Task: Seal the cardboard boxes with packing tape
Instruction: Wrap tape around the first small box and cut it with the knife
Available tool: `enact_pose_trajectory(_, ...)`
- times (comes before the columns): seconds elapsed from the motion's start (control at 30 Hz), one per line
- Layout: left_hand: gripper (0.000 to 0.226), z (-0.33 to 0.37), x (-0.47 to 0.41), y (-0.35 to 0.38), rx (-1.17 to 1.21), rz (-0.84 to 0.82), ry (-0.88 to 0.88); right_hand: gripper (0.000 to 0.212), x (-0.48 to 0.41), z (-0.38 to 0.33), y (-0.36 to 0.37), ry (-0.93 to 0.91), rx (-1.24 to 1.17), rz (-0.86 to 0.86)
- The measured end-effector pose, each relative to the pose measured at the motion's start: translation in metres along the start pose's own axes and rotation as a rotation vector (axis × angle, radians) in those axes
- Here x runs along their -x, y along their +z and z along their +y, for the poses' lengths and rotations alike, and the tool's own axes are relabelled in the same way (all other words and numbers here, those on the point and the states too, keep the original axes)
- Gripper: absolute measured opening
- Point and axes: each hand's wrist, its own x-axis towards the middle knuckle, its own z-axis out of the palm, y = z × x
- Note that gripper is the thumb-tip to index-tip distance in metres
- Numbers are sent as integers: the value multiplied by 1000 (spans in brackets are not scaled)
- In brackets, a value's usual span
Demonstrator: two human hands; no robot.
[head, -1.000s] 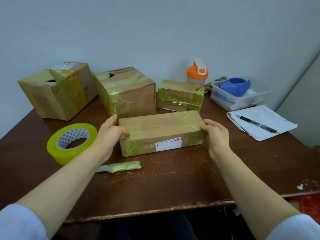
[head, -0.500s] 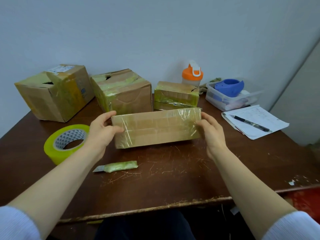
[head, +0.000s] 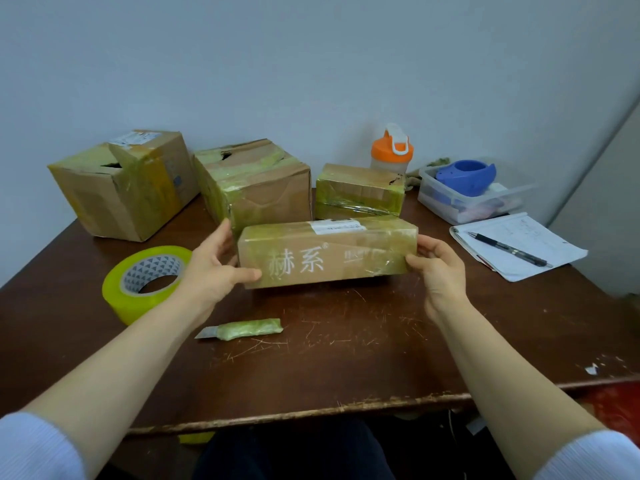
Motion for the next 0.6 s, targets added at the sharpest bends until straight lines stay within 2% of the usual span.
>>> enact_pose_trajectory(0.07, 86, -5, 3, 2, -89, -55, 28, 31, -3, 0, -3, 13, -1, 44)
enact_pose_trajectory(0.13, 71, -12, 6, 7, -178, -80, 76, 17, -3, 2, -5, 106, -62, 80)
enact_pose_trajectory(0.17, 65, -15, 7, 10, -211, -78, 103, 16, -2, 3, -6, 139, -60, 94)
enact_pose_trajectory(0.23, 53, -19, 9, 14, -278, -56, 143, 31, 0, 10, -7, 105, 52, 109)
enact_pose_trajectory(0.37, 37, -18, 11, 15, -283, -46, 131, 29, 5, 9, -4, -20, 177, 115)
enact_pose_trajectory(0.43, 38, -16, 13, 13, -237, -63, 126, 32, 9, 4, 2, -143, 346, 153)
enact_pose_trajectory(0.5, 37, -12, 14, 8, -189, -37, 124, 34, 21, -2, 13, -411, 590, 160)
enact_pose_trajectory(0.53, 37, -9, 15, 5, -174, -6, 118, 34, 29, -4, 21, -575, 674, 112)
enact_pose_trajectory(0.6, 37, -5, 15, 0, -185, 60, 97, 30, 46, -6, 40, -779, 770, -131)
